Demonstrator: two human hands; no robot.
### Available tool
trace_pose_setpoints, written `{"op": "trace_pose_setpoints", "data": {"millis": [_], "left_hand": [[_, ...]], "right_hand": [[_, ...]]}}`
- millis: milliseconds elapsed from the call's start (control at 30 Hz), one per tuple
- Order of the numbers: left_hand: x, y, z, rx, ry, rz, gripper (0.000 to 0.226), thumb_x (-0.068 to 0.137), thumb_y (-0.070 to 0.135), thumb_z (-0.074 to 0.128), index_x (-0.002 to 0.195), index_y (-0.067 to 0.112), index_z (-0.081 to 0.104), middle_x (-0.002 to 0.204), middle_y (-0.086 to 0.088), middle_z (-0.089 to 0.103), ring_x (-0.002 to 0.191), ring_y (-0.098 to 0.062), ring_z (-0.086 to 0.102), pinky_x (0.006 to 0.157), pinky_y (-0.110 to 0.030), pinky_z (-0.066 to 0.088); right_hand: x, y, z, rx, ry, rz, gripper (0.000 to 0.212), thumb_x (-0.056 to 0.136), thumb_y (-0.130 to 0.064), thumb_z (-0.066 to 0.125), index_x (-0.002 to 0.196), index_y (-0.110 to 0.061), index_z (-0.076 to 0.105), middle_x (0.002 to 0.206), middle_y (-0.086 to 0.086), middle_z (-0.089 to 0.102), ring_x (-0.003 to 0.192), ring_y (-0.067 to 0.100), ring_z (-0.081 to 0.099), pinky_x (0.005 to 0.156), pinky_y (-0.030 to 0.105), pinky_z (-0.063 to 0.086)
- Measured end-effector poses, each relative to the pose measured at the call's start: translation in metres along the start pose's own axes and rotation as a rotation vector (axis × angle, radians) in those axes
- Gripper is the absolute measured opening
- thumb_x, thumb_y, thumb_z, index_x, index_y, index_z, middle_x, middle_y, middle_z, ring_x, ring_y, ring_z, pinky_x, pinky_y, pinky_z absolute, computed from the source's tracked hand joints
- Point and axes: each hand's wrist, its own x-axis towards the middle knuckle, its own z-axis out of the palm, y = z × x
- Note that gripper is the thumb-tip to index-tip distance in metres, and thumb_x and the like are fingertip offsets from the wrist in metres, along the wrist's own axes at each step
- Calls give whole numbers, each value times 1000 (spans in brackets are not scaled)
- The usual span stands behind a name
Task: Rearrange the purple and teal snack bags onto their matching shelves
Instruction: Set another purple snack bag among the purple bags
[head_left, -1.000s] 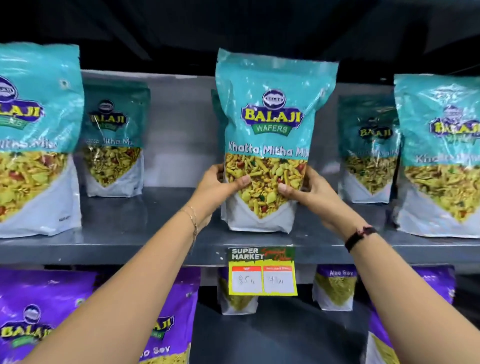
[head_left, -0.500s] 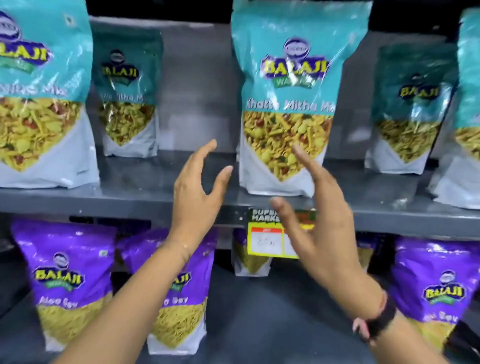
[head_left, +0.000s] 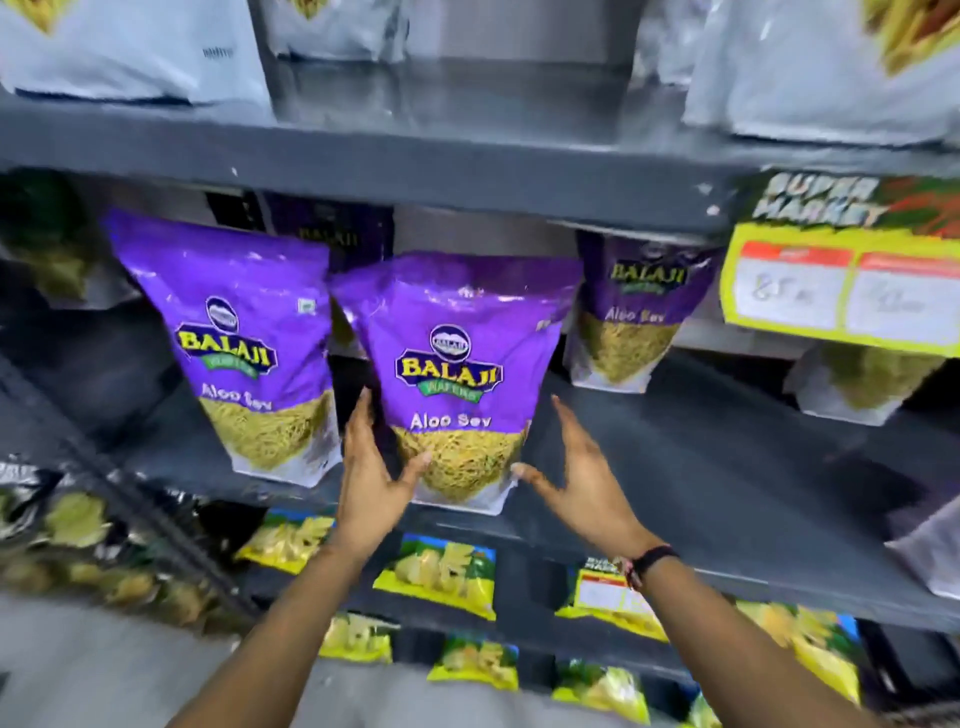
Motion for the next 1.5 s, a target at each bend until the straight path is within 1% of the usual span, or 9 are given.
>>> {"op": "trace_pose_setpoints", "data": {"millis": [100, 200, 300, 367, 567, 767, 967, 1100, 1500], "left_hand": [[16, -20, -3, -118, -222, -109, 90, 67, -5, 69, 136, 6, 13, 146, -17, 27, 134, -28, 28, 114, -48, 21], [29, -29, -7, -119, -405, -162, 74, 66, -8, 68, 127, 5, 27, 138, -18, 40, 121, -19, 41, 107, -33, 33], [32, -27, -4, -121, -388, -162, 61, 65, -16, 63, 117, 2, 37, 120, -14, 50, 92, 8, 53, 79, -4, 42], [30, -23, 2, -139, -373, -159, 59, 64, -16, 64, 115, 0, 39, 113, -11, 52, 79, 17, 56, 72, -2, 44], [18, -3, 40, -131, -397, -153, 54, 60, -3, 75, 101, 18, 47, 104, -9, 61, 92, -19, 59, 75, -16, 51], [-1, 29, 95, -134, -446, -140, 51, 55, 3, 79, 94, 18, 49, 96, -8, 65, 87, -24, 63, 81, -36, 53], [-13, 44, 129, -117, -459, -133, 51, 53, 11, 82, 92, 20, 50, 102, -10, 65, 95, -26, 61, 87, -45, 51], [-17, 46, 135, -124, -462, -122, 53, 55, 11, 82, 95, 21, 49, 99, -5, 64, 94, -25, 61, 85, -41, 51], [-20, 48, 136, -139, -461, -104, 54, 56, 11, 81, 94, 26, 47, 90, 10, 60, 89, -14, 58, 76, -26, 47]], "right_hand": [[15, 10, 20, 108, -85, -3, 77, 70, -22, 73, 132, -21, 28, 137, 5, 43, 126, 15, 38, 91, 9, 28], [19, 18, 35, 90, -119, 66, 77, 68, -24, 75, 130, -14, 30, 129, 10, 54, 115, 26, 51, 70, 14, 32], [20, 23, 42, 75, -49, 91, 76, 67, -24, 76, 128, -14, 33, 122, 11, 60, 106, 30, 55, 64, 18, 31], [19, 26, 37, 61, -30, 87, 75, 66, -23, 76, 127, -13, 34, 121, 12, 60, 104, 32, 57, 63, 19, 32], [1, 50, -6, 11, -22, 133, 74, 68, -23, 75, 128, -12, 33, 120, 10, 60, 105, 32, 55, 64, 16, 30], [-28, 80, -60, 5, 12, 204, 72, 66, -21, 77, 125, -15, 37, 105, -5, 54, 94, 12, 48, 65, 13, 31], [-46, 104, -91, 31, 25, 250, 69, 66, -19, 76, 124, -16, 39, 105, -8, 55, 99, 13, 50, 69, 13, 32], [-49, 111, -95, 53, 6, 264, 67, 68, -19, 75, 124, -18, 38, 113, -2, 60, 109, 20, 54, 81, 20, 37], [-49, 114, -99, 108, -38, 255, 67, 68, -19, 75, 124, -19, 37, 109, -11, 52, 104, 7, 48, 88, 22, 35]]}}
